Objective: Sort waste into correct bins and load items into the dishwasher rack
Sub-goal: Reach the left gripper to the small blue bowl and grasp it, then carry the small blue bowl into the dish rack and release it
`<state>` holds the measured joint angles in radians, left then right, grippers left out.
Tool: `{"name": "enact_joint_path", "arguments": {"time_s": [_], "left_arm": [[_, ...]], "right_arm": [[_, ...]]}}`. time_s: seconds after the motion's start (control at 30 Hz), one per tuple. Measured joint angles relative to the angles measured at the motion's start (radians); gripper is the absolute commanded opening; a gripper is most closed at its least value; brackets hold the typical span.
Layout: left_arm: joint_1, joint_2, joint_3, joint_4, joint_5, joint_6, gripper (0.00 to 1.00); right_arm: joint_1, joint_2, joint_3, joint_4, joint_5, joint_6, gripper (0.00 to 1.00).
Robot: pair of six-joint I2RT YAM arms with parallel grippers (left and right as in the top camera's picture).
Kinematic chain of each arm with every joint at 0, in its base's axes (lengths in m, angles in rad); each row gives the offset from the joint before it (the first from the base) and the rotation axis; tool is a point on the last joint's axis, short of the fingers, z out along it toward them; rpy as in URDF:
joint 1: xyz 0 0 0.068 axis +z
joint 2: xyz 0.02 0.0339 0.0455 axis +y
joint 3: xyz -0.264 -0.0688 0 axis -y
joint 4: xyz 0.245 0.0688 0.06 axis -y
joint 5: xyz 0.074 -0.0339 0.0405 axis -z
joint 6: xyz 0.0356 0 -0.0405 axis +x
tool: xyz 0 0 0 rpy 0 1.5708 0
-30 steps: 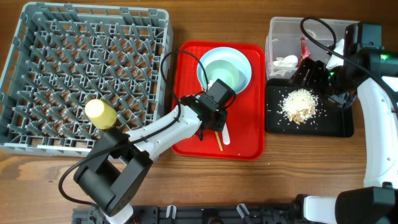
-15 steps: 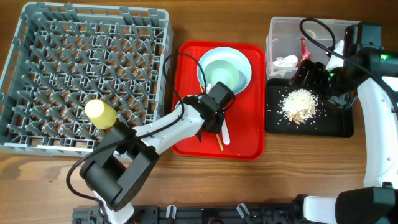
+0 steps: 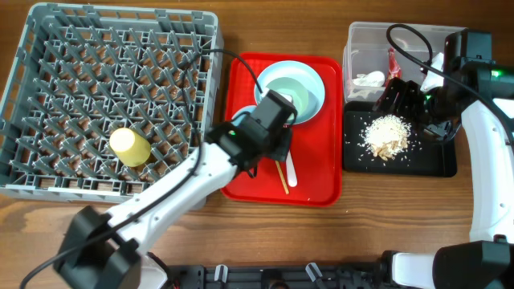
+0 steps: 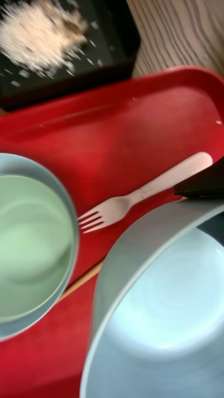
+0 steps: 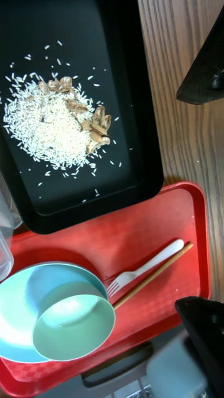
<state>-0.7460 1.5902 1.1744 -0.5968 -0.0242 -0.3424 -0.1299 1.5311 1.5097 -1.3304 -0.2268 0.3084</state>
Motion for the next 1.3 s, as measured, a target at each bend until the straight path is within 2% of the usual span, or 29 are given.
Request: {"name": "enact_joint_path", "arguments": {"time_s": [0.1, 0.2, 0.43, 0.57, 0.7, 0.8, 0.9, 1.07, 1.3], "left_arm": [[0.100, -0.069, 0.002, 0.037, 0.045, 0.011, 0.04], [0.284, -0.135, 0.006, 0.098, 0.181, 0.027, 0.04], [0.690, -0.150, 0.011, 0.244, 0.599, 0.032, 0.04], [0.834, -0.112, 0.013, 0.332, 0.792, 0.032, 0.04], [0.922, -0.017, 0.013, 0.406, 0.898, 0.032, 0.04], [0.945, 0.064, 0.014, 0.512, 1.004, 0.032, 0.04], [0.960, 0.142, 0.015, 0.556, 1.074, 0.031, 0.04], [1.018, 0.241, 0.015, 0.545, 1.126, 0.031, 0.04], [1.108, 0.242, 0.025, 0.443, 1.154, 0.034, 0.04]], "right_arm": [[0.000, 0.000, 0.000, 0.000, 0.000, 0.000, 1.00], [0.000, 0.000, 0.000, 0.001, 0.000, 0.000, 1.00], [0.000, 0.000, 0.000, 0.001, 0.000, 0.000, 1.00], [0.000, 0.000, 0.000, 0.002, -0.001, 0.000, 1.00], [0.000, 0.000, 0.000, 0.005, -0.001, 0.000, 1.00], [0.000, 0.000, 0.000, 0.007, -0.001, 0.000, 1.00], [0.000, 0.000, 0.000, 0.007, -0.001, 0.000, 1.00], [0.000, 0.000, 0.000, 0.014, -0.001, 0.000, 1.00], [0.000, 0.000, 0.000, 0.015, -0.001, 0.000, 1.00]]}}
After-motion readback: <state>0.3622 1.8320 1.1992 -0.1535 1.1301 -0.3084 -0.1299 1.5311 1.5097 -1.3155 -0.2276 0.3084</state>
